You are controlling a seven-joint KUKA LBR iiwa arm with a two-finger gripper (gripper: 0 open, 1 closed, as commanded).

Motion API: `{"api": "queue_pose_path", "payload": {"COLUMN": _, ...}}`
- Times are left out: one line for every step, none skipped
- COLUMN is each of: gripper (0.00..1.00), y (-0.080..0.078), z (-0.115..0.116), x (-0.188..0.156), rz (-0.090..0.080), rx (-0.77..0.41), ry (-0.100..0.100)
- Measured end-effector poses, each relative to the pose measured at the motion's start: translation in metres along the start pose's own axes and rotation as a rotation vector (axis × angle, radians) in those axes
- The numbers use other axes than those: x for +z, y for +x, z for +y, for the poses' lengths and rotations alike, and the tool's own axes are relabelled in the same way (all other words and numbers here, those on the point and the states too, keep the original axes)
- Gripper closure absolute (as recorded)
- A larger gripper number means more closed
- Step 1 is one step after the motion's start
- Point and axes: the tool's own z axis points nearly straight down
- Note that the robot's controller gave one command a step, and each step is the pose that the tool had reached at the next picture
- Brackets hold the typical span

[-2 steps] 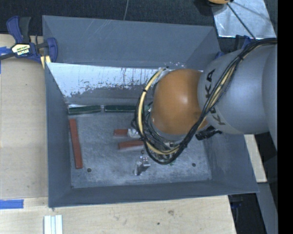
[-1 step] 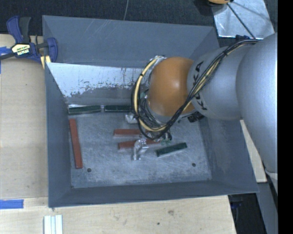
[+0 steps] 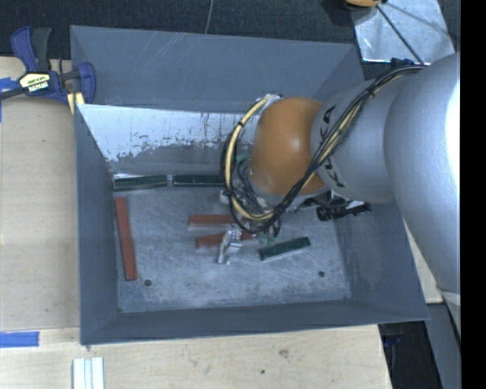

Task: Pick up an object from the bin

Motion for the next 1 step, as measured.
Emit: {"api": "queue_pose_path", "payload": {"gripper": 0.0, "y": -0.0066, "z": 0.0046, "x": 0.0, "rz": -0.001, "rx": -0.22, "ry": -0.001}}
